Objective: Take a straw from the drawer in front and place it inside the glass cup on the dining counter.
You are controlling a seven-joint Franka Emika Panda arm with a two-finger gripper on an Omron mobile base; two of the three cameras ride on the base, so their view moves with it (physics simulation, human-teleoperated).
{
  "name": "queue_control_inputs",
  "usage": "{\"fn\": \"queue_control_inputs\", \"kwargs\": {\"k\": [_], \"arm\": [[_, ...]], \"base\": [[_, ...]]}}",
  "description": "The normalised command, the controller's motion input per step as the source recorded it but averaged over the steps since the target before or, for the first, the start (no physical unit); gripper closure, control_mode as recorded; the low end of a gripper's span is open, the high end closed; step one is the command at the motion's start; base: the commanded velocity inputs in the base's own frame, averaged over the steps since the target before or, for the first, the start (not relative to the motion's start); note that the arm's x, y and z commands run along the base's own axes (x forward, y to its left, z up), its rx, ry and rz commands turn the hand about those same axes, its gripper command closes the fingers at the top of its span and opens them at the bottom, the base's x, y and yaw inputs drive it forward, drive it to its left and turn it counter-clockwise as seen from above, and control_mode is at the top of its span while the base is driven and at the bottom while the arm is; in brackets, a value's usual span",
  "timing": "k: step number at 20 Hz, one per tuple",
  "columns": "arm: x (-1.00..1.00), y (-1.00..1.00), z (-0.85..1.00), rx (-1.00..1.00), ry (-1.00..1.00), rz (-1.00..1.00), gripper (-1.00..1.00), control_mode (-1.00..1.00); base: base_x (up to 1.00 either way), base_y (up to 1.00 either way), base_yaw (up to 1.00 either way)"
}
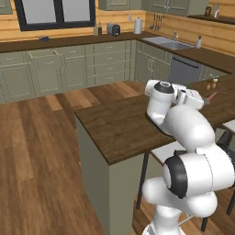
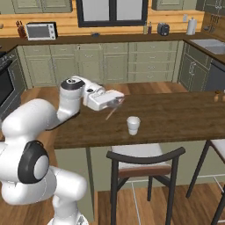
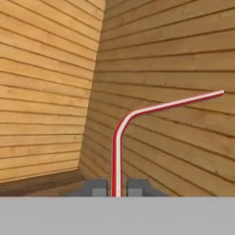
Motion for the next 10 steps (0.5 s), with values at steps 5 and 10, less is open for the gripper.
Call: {"fn": "queue_control_inputs", "kwargs": {"k": [5,10], "arm": [[0.32,-0.39,0.0,-0.16,0.12,0.08,1.0,-1.0],[0.74,-0.11,-0.01,0.0,-0.06,0.06,1.0,-1.0]], "base": [[0.0,0.0,0.0],[0.0,0.0,0.0]]}}
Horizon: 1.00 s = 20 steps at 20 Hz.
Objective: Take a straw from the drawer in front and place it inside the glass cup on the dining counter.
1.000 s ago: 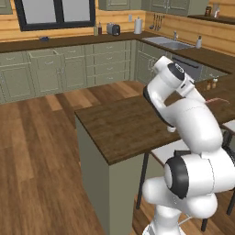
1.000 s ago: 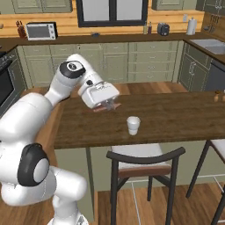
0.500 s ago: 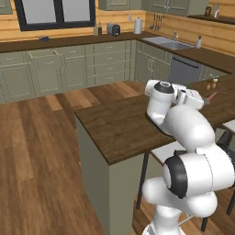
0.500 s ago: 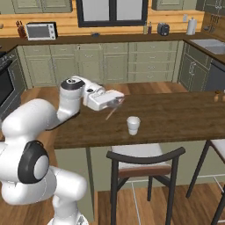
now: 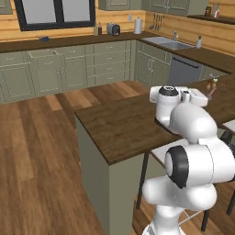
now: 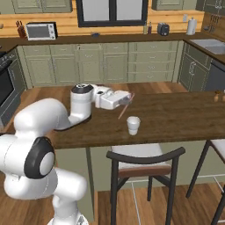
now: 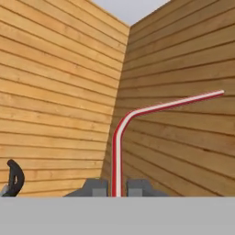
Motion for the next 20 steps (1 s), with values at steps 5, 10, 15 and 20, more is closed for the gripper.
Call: {"fn": "queue_control_inputs", "kwargs": {"k": [5,10,15,20], "arm": [[0.94,0.0,0.0,0.0,-0.08,0.03,1.0,-1.0],[0.78,0.04,-0.18,-0.08,-0.01,0.0,1.0,-1.0],[0.21,0.1,-0.3,-0.16,0.0,-0.04,1.0,-1.0],[0.0,0.0,-0.28,-0.09,0.0,-0.04,1.0,-1.0]], "base": [[0.0,0.0,0.0],[0.0,0.0,0.0],[0.0,0.0,0.0],[0.0,0.0,0.0]]}}
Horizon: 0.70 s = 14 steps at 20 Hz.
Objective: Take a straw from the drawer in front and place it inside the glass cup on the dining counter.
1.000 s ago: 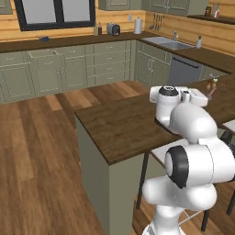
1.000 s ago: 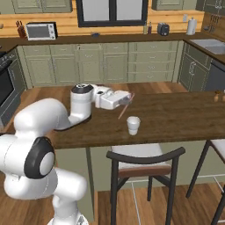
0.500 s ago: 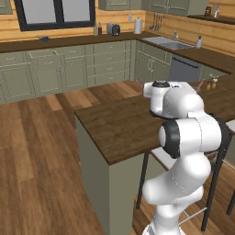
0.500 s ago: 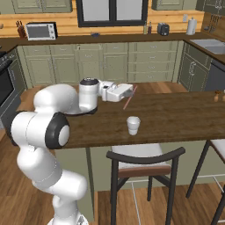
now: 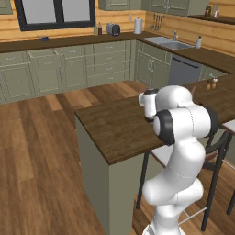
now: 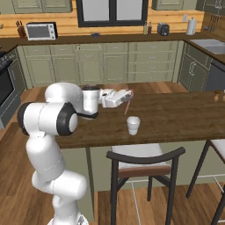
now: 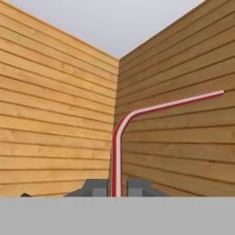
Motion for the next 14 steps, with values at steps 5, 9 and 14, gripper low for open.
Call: {"fn": "queue_control_inputs", "kwargs": {"k": [5,9,14], "arm": [[0.0,0.0,-0.1,0.0,0.0,-0.02,1.0,-1.0],[0.0,0.0,-0.19,0.0,0.0,0.0,1.0,-1.0],[0.0,0.0,-0.23,0.0,0.0,0.0,1.0,-1.0]], "base": [[0.0,0.0,0.0],[0.0,0.0,0.0],[0.0,0.0,0.0]]}}
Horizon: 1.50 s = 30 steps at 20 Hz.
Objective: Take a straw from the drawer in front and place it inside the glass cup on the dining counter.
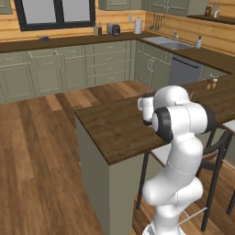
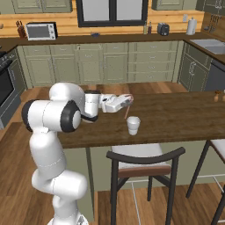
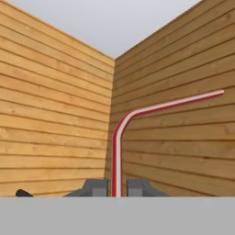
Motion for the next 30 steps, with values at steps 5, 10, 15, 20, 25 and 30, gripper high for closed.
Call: {"fn": "queue_control_inputs", "kwargs": {"k": [5,10,15,20,25,30], "arm": [[0.0,-0.01,-0.2,0.0,0.0,0.0,1.0,-1.0],[0.03,-0.02,-0.17,0.0,0.0,0.0,1.0,-1.0],[0.11,-0.03,-0.14,0.0,0.0,0.0,1.0,-1.0],[0.34,-0.01,-0.04,0.0,0.0,0.0,1.0,-1.0],[0.34,0.0,-0.08,0.0,0.0,0.0,1.0,-1.0],[0.18,-0.04,-0.36,0.0,0.0,0.0,1.0,-1.0]], "base": [[0.0,0.0,0.0],[0.0,0.0,0.0],[0.0,0.0,0.0],[0.0,0.0,0.0],[0.0,0.0,0.0],[0.0,0.0,0.0]]}}
